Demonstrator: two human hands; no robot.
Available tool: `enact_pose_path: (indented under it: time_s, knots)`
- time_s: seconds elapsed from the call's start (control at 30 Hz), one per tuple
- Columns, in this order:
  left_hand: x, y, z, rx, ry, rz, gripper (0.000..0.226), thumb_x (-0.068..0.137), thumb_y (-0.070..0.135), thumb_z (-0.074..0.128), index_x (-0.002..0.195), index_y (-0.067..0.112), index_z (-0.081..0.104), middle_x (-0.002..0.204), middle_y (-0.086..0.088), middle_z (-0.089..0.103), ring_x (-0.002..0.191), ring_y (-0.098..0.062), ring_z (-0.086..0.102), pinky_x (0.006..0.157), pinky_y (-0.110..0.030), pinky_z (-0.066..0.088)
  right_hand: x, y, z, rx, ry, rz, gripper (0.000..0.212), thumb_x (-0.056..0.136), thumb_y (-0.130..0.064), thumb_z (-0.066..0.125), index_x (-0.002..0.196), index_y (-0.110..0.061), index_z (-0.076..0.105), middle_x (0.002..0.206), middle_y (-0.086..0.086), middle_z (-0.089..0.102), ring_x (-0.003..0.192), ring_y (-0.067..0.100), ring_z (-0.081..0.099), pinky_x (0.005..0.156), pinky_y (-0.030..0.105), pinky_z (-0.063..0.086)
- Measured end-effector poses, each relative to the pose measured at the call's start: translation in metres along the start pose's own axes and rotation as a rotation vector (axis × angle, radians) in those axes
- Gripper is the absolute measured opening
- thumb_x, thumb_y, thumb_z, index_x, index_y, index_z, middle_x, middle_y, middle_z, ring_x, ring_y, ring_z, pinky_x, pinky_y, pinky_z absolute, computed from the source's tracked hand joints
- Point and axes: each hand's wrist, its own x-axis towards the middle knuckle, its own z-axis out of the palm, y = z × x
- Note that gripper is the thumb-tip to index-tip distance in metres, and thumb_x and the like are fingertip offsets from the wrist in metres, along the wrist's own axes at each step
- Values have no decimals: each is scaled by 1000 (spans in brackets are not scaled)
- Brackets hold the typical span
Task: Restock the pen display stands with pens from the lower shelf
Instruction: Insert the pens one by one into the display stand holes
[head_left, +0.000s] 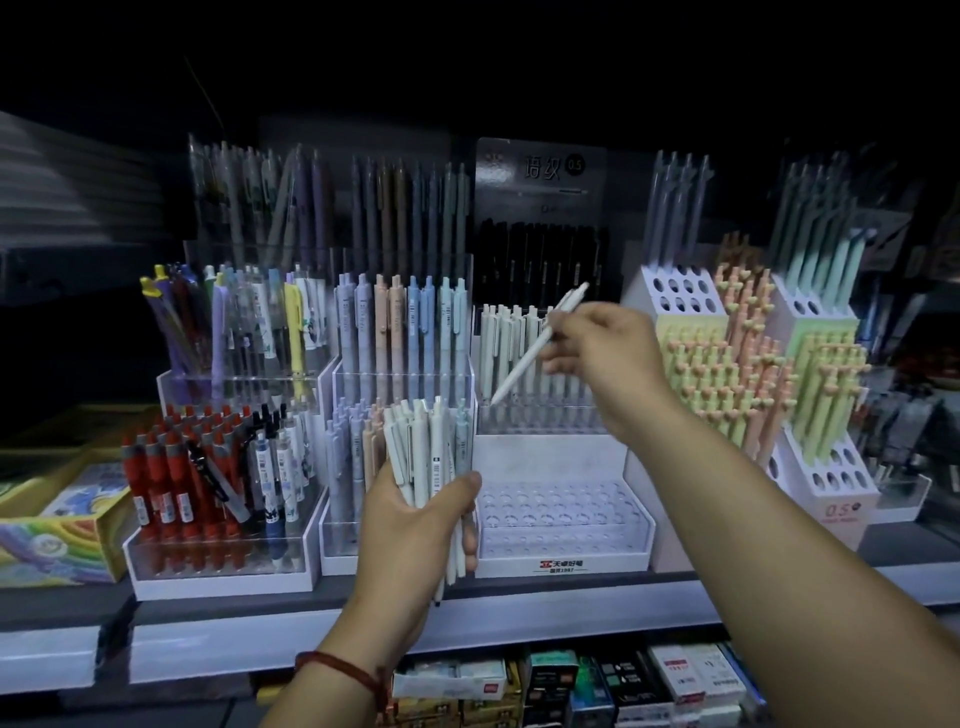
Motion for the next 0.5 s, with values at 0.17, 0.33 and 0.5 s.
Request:
enact_pose_path:
  time_s: [0.17,0.33,0.5]
  knots:
    - [-9,-3,-5,10,-11,-16,18,97,4,66,108,18,60,54,-21,51,44,-29,45,46,-36,46,29,9,-1,-311,126,-220,15,102,-12,59,92,-4,67,74,11,69,61,24,70,67,40,64]
    - [-9,-5,-7,-10,0,-39,20,97,7,66,110,21,58,53,-19,52,43,-29,45,48,-37,47,44,25,9,-608,17,-270,18,102,-14,57,92,-1,64,75,14,72,66,24,72,73,45,61]
    - [-8,-8,-9,-23,11,-51,18,96,6,66,109,15,58,52,-18,51,42,-28,45,51,-39,46,52,43,19,-768,-128,-179,29,102,-15,57,88,10,62,80,27,72,70,37,73,72,50,62]
